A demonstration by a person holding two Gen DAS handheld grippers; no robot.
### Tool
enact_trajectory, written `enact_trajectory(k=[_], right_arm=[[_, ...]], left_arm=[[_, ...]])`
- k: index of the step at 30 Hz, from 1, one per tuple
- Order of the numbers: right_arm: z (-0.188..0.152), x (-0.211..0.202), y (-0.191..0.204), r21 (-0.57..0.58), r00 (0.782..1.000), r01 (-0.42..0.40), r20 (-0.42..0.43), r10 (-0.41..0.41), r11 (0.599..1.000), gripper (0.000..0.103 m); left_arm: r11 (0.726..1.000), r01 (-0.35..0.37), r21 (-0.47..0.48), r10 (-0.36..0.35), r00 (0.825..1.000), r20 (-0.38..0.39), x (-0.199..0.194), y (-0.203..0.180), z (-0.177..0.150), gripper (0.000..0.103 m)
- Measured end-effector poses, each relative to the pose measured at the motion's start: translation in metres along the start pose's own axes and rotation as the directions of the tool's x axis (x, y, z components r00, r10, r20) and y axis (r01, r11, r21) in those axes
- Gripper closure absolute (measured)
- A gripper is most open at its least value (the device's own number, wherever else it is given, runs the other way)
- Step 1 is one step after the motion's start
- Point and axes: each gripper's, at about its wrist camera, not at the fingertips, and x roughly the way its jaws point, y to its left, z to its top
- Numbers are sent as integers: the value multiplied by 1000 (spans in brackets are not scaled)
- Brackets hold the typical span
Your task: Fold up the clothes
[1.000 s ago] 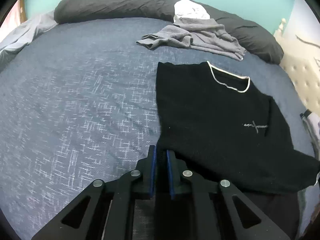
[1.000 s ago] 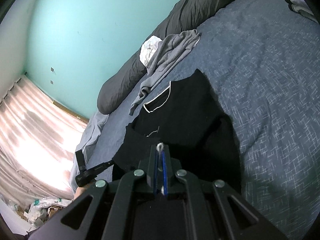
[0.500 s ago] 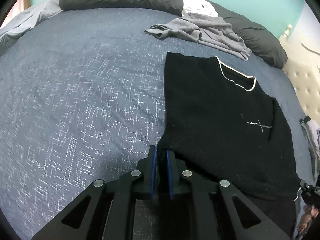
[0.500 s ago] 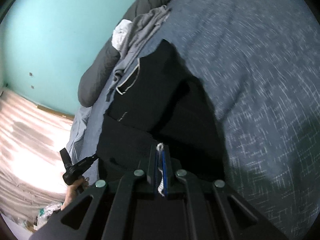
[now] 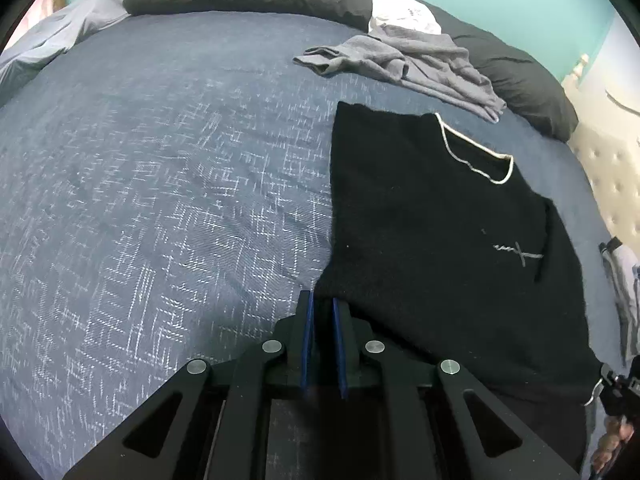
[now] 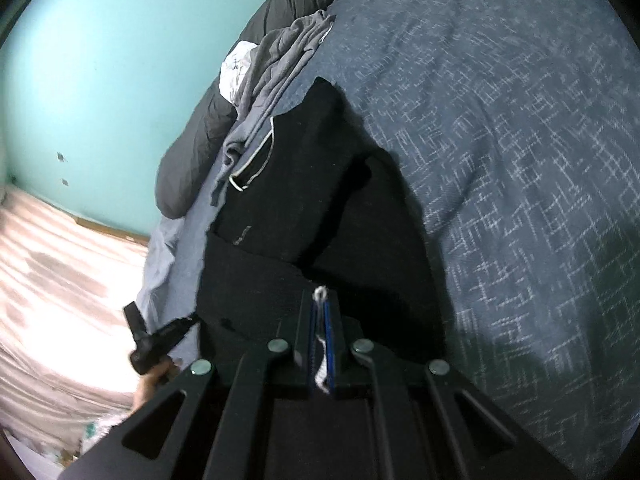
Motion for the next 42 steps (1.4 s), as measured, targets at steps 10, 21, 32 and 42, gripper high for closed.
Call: enact_trajectory(k=[10,21,32,42], right_arm=[[-4,1,-8,57,1000,-12,4,12,998,99],[-5,11,-22,65,1000,12,-16,-11,998,99],[-5,10,-21,45,999,21,-31,-20,999,99],[-6,10,-23,66,999,36,-27,-34,997,99]], left_arm=[[998,-9,-58,10,1000,16,-39,22,-7,92],[992,50,-116,-49,999,11,-10,4,12,85],[991,55,-125,-56,998,-6,10,10,12,95],[989,-2,-145,-1,1000,-15,1,29,7,103]])
